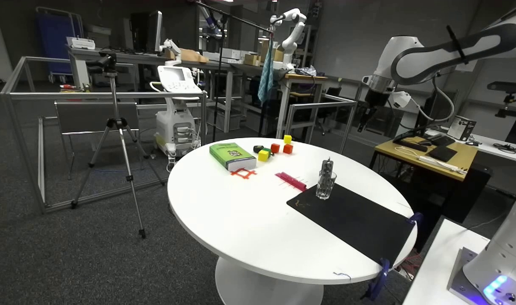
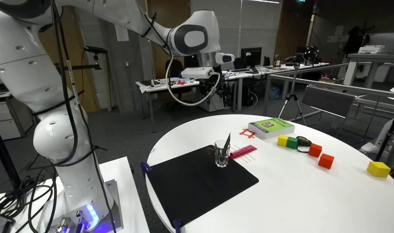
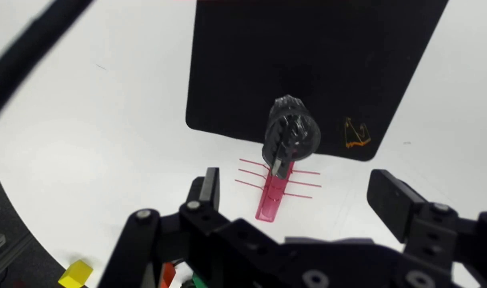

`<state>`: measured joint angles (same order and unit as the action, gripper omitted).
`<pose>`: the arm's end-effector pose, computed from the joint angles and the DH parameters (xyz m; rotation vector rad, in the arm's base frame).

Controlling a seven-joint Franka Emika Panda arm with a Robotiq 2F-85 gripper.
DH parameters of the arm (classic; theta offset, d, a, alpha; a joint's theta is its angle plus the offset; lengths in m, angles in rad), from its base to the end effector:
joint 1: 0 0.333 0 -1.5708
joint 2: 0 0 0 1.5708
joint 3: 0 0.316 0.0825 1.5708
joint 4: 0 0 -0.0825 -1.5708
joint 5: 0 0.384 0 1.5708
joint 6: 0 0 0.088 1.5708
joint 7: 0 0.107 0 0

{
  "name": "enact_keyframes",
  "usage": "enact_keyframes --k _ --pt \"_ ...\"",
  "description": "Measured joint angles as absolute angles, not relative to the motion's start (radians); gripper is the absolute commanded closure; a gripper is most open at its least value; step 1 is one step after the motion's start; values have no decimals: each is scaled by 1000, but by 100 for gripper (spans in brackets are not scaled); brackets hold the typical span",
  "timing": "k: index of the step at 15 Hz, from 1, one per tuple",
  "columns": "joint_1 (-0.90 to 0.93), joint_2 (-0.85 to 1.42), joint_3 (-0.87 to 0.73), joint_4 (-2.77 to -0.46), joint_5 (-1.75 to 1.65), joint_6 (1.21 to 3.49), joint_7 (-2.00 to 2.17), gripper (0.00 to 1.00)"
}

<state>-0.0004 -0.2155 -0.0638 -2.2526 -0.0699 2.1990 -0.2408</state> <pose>0.4961 -0.0354 0.4688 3.0452 0.3263 0.2345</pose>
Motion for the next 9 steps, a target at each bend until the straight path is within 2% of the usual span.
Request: enact_keyframes --k 5,9 --pt "25 -118 -64 -2261 173 2477 -325 0" --pt "39 -22 -59 -2242 247 2609 -426 0"
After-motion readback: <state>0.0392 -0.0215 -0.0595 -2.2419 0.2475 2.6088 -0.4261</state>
